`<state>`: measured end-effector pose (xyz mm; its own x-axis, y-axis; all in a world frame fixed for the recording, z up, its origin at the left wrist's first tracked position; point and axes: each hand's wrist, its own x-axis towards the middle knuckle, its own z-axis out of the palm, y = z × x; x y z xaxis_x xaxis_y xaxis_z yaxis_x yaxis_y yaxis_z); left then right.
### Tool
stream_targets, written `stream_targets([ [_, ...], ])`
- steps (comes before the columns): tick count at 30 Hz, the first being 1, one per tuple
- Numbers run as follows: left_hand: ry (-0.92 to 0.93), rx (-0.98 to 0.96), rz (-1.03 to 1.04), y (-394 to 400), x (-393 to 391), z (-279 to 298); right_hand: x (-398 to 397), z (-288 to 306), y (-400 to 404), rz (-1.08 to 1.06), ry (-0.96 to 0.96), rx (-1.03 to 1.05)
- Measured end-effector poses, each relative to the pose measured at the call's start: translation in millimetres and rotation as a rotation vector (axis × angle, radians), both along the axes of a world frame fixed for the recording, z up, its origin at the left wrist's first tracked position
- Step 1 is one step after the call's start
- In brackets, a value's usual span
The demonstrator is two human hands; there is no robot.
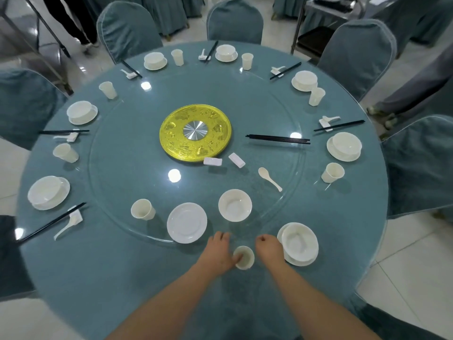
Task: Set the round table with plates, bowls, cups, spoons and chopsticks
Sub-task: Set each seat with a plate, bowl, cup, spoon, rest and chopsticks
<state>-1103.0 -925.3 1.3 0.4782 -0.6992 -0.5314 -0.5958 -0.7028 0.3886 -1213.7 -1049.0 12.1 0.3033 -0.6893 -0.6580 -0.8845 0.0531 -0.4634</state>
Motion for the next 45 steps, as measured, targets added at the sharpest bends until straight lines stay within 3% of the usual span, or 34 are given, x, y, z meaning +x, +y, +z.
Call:
stream_targets([
  [5,-0.041,0.001,-0.054,-3.0,30.8,-0.2,20.2,4.3,-21.6,0.064,-0.03,-0.024],
  [11,-0.098,0.184,-0.207,-2.9,38.5,-18.3,33.5,-2.3,-39.9,0.153,0.031,-0.021],
  [17,-0.111,0.284,-0.229,-0.8,41.8,-22.8,42.5,-11.6,-49.6,0.227,0.088,-0.031],
  [38,-0.116,0.302,-0.052,60.2,83.0,-22.1,67.4,-11.4,-18.0,0.402,0.106,-0.061],
  [45,-0.1,0.302,0.138,85.0,104.3,-19.4,66.8,-8.5,-15.2,0.378,0.112,-0.078],
])
